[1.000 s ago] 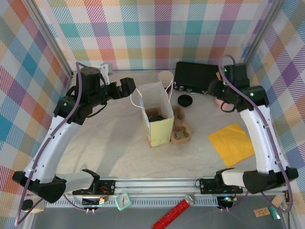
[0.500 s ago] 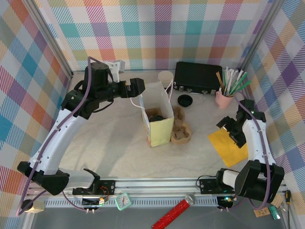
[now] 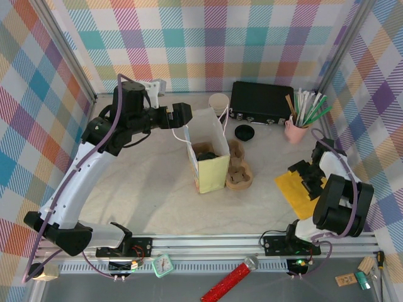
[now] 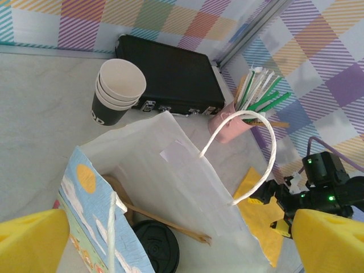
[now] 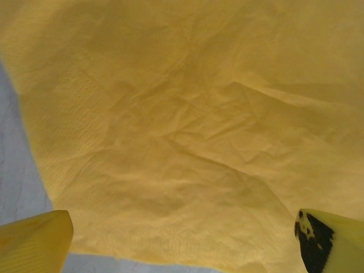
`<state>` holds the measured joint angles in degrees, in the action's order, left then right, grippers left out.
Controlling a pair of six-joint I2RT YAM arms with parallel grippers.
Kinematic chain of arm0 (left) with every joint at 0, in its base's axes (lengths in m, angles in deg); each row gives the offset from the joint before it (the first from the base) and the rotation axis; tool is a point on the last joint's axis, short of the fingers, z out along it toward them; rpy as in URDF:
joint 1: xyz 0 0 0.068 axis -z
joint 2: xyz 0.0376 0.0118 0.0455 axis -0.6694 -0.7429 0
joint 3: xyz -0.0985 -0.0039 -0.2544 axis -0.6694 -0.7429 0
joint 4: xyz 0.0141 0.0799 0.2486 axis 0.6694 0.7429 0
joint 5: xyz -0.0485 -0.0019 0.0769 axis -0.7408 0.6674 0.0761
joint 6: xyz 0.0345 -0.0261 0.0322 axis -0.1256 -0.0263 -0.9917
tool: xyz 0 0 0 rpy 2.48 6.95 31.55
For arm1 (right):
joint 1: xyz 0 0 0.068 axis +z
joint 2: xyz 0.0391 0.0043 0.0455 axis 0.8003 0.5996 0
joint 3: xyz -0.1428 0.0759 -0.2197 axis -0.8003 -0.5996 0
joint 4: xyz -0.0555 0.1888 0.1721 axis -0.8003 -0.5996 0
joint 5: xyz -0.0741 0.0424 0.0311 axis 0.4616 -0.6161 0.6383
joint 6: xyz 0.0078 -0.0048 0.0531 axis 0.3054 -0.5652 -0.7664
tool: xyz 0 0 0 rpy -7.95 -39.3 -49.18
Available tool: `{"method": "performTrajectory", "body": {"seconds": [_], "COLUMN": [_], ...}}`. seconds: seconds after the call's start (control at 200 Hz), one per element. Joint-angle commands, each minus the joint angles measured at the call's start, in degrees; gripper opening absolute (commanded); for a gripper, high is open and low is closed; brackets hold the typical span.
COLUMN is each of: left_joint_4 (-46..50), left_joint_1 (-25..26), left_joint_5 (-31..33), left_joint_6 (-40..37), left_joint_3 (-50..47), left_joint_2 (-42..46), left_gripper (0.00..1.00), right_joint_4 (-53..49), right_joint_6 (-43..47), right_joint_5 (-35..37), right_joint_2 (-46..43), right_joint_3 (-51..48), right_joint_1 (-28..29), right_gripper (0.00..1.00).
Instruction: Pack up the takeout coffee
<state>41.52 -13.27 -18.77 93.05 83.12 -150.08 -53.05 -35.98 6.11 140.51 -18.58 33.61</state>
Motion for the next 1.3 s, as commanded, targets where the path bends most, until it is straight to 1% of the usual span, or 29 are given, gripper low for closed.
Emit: {"method": "performTrajectory", "body": {"seconds": [0.0,0.06,0.23,0.32,0.415,0.455,0.49,0.6,0.675,0.73,0.76,0.835,0.955,1.015,1.065,1.165,1.295], "left_joint_4": [0.9,1.0,1.0,1.4,1.7,1.9,1.8,1.9,2.1,2.1,2.1,1.8,1.4,1.3,1.1,0.4,-0.8], "left_joint_1": [0.4,0.4,0.4,0.4,0.4,0.4,0.4,0.4,0.4,0.4,0.4,0.4,0.4,0.4,0.4,0.4,0.3], "left_joint_5": [0.3,0.6,1.1,1.5,1.8,1.9,2.1,2.3,2.3,2.4,2.5,2.6,2.6,2.9,3.1,3.8,5.7], "left_joint_6": [-1.0,-1.1,-1.1,-1.2,-1.4,-1.4,-1.3,-1.3,-1.3,-1.3,-1.2,-1.0,-0.6,-0.5,-0.4,0.2,1.5], "left_joint_3": [2.1,2.1,2.0,1.9,1.8,1.8,1.7,1.5,1.4,1.3,1.1,0.7,0.2,0.1,-0.3,-0.9,-2.2], "left_joint_2": [-0.3,-0.4,-0.5,-0.5,-0.5,-0.4,-0.3,-0.2,-0.1,0.1,0.2,0.6,0.9,1.0,1.1,1.2,1.6], "left_gripper": [1.0,1.0,1.0,1.0,1.0,1.0,1.0,1.0,1.0,1.0,1.0,1.0,1.0,1.0,1.0,1.0,1.0], "right_joint_4": [2.3,2.8,5.1,6.2,7.1,7.4,7.6,8.2,7.9,7.3,6.8,5.2,1.5,-0.6,-2.5,-5.1,-6.5], "right_joint_6": [-1.9,-2.0,-2.5,-2.7,-2.6,-2.3,-2.2,-1.7,-1.2,-0.5,-0.3,0.6,2.4,3.6,4.5,6.6,8.4], "right_joint_5": [-1.7,-2.4,-4.0,-5.5,-6.2,-6.1,-6.3,-7.8,-7.1,-6.5,-6.0,-5.4,-3.9,-3.2,-2.8,-3.2,-6.1], "right_joint_2": [1.9,2.7,4.9,6.7,8.2,8.7,9.4,10.5,9.9,9.3,8.9,7.8,2.6,-1.7,-5.5,-12.7,-19.2], "right_joint_3": [-0.8,-1.0,-1.8,-2.4,-2.7,-2.6,-2.7,-2.7,-2.4,-1.9,-1.7,-1.0,0.7,2.3,4.0,8.9,16.9], "right_joint_1": [-0.4,-0.4,-0.4,-0.2,0.6,1.0,1.4,2.0,3.0,3.6,3.9,4.3,5.6,6.8,7.9,9.4,11.9], "right_gripper": [1.0,0.99,0.94,0.93,0.92,0.9,0.86,0.65,0.55,0.43,0.37,0.19,0.05,0.01,0.0,0.01,0.01]}}
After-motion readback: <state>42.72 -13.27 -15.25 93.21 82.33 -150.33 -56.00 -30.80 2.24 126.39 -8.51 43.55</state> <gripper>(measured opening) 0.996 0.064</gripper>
